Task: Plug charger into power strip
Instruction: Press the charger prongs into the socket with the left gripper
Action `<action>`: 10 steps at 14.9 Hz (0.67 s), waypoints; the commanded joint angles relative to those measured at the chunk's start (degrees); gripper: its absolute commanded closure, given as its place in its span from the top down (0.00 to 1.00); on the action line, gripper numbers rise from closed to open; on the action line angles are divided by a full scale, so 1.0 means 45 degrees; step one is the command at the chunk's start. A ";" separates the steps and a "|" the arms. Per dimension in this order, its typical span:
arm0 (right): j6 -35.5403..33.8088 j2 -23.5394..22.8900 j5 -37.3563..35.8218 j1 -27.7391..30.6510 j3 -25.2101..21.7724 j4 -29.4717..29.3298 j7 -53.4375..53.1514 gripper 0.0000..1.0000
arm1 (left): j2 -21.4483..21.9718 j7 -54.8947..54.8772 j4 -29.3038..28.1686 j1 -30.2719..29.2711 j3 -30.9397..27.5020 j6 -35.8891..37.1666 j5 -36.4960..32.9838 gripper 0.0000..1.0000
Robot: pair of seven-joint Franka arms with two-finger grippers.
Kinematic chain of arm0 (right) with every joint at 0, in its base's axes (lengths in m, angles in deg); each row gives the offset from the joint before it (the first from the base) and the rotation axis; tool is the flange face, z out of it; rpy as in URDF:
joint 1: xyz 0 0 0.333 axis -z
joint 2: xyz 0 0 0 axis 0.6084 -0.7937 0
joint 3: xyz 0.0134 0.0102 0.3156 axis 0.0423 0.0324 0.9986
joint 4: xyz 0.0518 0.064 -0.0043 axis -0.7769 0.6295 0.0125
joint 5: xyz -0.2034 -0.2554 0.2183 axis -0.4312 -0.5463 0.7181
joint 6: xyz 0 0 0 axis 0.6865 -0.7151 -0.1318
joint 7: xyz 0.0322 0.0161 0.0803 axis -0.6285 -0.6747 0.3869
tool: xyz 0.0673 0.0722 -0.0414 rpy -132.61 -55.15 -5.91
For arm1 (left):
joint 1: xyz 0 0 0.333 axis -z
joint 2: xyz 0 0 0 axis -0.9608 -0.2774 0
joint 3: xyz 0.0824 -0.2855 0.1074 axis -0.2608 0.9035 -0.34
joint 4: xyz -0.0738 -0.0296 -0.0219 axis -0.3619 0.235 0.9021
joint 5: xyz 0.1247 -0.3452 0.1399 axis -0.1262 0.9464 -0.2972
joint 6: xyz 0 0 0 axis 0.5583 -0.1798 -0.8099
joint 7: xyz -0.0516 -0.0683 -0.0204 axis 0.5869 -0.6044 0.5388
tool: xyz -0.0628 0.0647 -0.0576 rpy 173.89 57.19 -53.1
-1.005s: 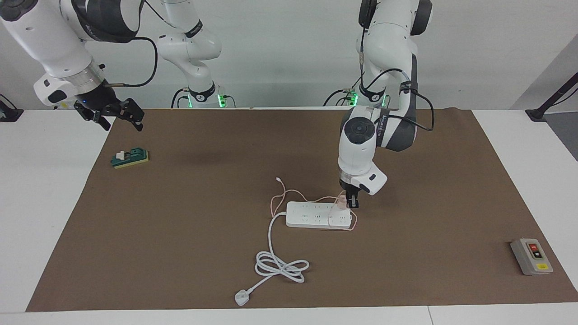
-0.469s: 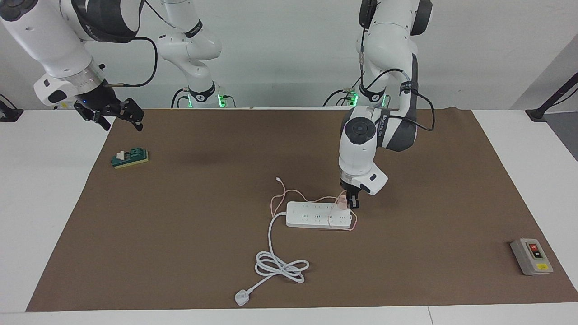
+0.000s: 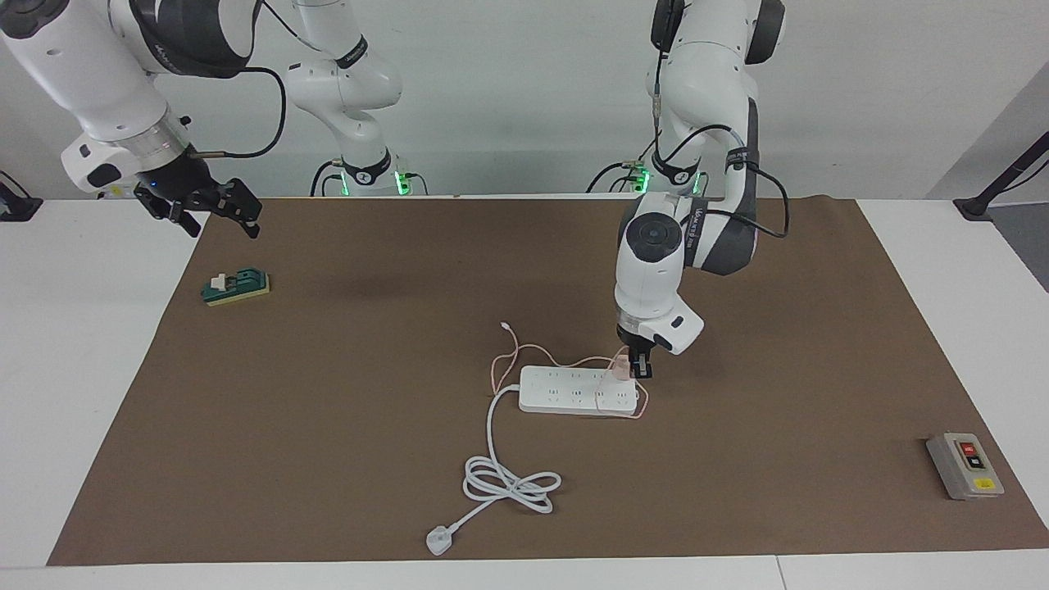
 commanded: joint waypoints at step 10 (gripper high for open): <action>-0.0250 0.0134 -0.0159 0.0183 0.0123 0.0000 0.0215 1.00 | -0.0197 -0.0120 -0.0181 0.0024 -0.0087 -0.0314 0.0109 0.00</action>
